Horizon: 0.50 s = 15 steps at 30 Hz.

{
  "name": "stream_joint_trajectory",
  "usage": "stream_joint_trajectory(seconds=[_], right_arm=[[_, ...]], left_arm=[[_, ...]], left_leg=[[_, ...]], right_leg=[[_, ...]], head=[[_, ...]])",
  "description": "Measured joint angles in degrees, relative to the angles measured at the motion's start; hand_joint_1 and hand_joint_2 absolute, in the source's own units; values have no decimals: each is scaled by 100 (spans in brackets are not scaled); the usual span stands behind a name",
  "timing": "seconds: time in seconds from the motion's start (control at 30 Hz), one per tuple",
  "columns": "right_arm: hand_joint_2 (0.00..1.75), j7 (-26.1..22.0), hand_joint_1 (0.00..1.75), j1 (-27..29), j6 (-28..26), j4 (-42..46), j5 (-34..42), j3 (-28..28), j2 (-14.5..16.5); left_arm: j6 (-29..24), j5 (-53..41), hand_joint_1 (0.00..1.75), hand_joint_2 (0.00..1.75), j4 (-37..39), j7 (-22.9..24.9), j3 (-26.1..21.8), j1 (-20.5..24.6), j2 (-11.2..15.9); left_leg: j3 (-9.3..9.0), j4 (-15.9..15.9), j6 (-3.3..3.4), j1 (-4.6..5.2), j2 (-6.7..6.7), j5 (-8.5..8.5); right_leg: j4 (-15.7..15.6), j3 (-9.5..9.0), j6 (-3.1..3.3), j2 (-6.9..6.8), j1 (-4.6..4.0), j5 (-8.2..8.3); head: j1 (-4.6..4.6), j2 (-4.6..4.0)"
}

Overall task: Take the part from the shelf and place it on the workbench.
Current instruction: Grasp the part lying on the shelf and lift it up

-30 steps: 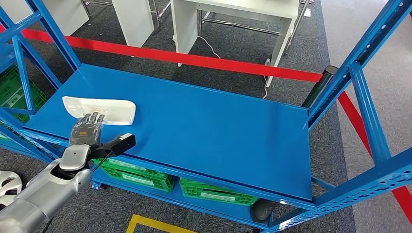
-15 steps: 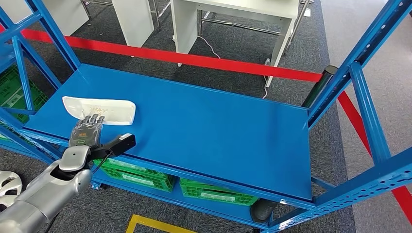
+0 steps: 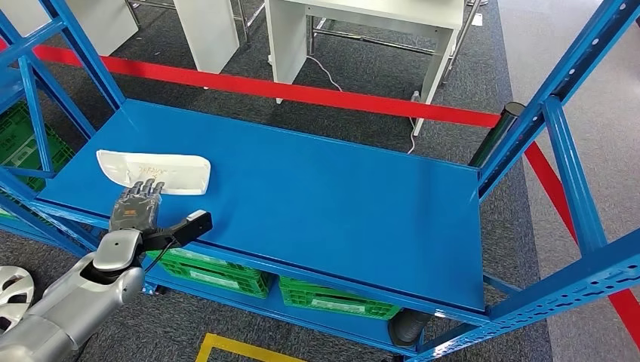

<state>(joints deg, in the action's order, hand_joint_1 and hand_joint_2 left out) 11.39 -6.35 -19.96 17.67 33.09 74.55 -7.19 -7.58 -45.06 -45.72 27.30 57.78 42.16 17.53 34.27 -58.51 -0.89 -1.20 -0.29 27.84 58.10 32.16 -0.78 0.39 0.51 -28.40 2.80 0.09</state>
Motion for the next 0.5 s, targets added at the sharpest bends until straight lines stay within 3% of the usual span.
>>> stream_joint_trajectory(seconds=[0.5], right_arm=[[0, -8, 0, -1, 60, 9, -2, 0, -2]], left_arm=[[-178, -37, 0, 175, 0, -52, -15, -7, -14]], left_leg=[[-1, 0, 0, 0, 0, 0]], right_leg=[[0, -1, 0, 0, 0, 0]], head=[[1, 0]])
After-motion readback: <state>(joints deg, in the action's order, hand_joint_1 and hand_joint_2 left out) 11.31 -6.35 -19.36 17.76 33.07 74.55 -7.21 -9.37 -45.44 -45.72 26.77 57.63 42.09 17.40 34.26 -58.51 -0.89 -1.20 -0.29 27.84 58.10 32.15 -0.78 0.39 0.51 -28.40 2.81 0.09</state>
